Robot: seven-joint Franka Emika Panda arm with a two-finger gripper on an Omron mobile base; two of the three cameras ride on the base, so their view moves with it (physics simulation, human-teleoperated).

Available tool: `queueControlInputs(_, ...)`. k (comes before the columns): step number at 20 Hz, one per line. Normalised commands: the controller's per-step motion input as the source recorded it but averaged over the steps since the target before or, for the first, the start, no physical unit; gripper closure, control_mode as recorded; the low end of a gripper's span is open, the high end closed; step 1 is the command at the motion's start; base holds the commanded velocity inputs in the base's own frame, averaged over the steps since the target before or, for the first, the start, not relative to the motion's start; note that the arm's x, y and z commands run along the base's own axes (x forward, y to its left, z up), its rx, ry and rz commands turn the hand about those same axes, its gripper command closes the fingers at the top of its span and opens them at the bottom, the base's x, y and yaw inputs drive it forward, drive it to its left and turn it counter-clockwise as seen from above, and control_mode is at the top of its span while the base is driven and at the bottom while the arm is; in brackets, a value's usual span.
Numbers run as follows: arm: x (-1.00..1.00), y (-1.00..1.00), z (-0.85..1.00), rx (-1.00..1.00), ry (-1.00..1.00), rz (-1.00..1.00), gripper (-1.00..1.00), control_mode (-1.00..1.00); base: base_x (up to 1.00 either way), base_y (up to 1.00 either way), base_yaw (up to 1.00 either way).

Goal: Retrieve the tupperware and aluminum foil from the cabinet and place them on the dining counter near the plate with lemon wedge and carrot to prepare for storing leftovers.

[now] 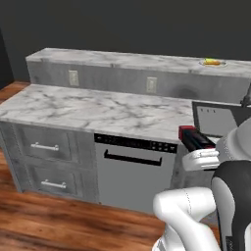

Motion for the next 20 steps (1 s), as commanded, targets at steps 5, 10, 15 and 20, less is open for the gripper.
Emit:
queueControlInputs(5,0.00,0.00,0.00,0.00,0.00,0.00,1.00,1.00,0.72,1.00,0.07)
queueControlInputs(10,0.00,0.00,0.00,0.00,0.00,0.00,1.00,1.00,0.53,1.00,0.07)
queueControlInputs(15,0.00,0.00,0.00,0.00,0.00,0.00,1.00,1.00,0.64,1.00,0.16)
queueControlInputs(20,0.00,0.00,0.00,0.00,0.00,0.00,1.00,1.00,0.72,1.00,0.27)
